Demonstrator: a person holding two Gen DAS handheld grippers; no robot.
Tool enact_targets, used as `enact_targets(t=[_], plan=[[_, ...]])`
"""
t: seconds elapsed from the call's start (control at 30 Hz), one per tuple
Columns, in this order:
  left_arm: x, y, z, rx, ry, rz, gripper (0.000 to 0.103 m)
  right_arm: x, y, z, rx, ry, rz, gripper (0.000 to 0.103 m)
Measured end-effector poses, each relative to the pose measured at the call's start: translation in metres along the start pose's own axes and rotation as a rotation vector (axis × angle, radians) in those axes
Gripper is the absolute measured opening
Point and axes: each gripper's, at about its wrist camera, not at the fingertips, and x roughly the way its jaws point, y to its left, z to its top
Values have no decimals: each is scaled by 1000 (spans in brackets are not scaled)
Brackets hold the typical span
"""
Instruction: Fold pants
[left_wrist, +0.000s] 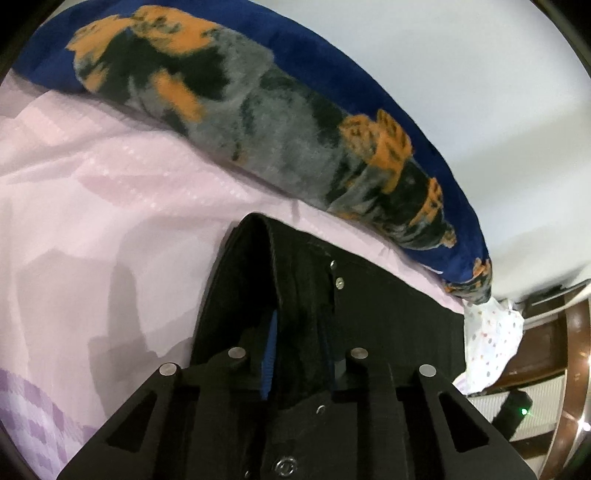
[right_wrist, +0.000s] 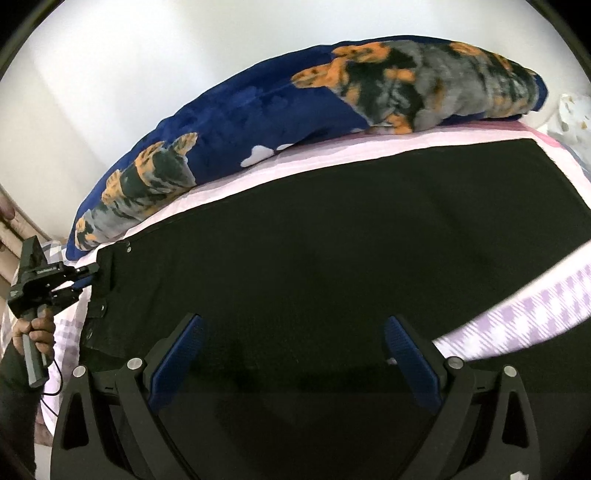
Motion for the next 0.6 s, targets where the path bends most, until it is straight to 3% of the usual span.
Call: enact_targets(t=[0.27, 0.5, 0.6], plan=[[21, 0, 30, 14, 36, 23, 21, 19, 17, 19, -68, -3, 16, 98], [37, -5, 48, -10, 30, -6, 21, 30, 24, 51, -185, 11, 105, 98], [33, -6, 43, 1, -10, 5, 12, 42, 28, 72, -283, 42, 138, 98]])
